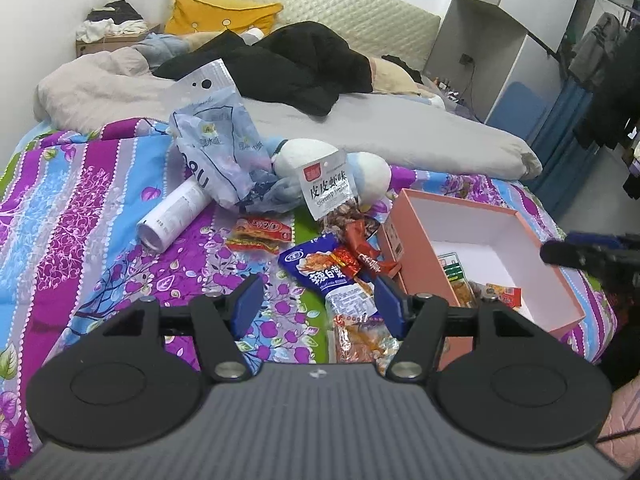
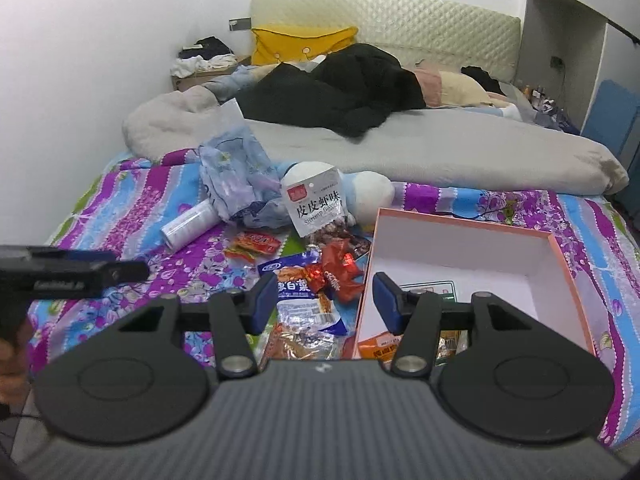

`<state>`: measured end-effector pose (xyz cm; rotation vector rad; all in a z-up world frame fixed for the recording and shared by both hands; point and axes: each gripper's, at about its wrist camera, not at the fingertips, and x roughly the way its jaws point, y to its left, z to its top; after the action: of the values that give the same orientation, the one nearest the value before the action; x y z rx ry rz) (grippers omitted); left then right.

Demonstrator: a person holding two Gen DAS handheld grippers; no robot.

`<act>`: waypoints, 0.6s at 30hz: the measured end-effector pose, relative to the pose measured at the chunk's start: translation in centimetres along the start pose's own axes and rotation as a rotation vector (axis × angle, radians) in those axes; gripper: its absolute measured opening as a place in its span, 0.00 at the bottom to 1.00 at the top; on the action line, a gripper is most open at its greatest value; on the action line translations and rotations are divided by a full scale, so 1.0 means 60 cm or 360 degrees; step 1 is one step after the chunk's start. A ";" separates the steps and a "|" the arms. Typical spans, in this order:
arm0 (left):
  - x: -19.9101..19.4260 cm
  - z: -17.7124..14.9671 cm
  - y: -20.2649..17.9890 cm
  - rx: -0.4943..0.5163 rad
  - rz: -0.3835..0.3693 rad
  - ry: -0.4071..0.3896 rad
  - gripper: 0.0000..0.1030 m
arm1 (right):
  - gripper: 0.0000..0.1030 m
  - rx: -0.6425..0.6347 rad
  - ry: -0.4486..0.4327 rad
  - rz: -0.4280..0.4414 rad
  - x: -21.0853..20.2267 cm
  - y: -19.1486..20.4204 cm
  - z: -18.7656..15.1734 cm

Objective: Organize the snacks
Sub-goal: 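Withdraw both open tools from the box back toward the snack pile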

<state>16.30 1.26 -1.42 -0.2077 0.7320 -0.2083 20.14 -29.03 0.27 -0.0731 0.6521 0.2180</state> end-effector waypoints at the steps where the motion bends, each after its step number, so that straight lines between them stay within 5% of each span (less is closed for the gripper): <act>1: 0.000 -0.002 0.003 -0.0007 -0.0009 0.0004 0.65 | 0.54 0.0002 -0.0011 0.0003 0.002 0.002 0.000; 9: 0.017 -0.018 0.037 -0.0094 -0.0058 0.0024 0.65 | 0.54 0.0053 -0.0001 0.0121 0.024 0.030 -0.068; 18: 0.124 -0.027 0.072 -0.0100 -0.0100 0.0132 0.76 | 0.56 -0.0004 0.0074 0.0166 0.093 0.099 -0.184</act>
<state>21.08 3.28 -8.48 -0.2835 0.8156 -0.2554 16.58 -23.74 -11.86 -0.0465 0.7029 0.3182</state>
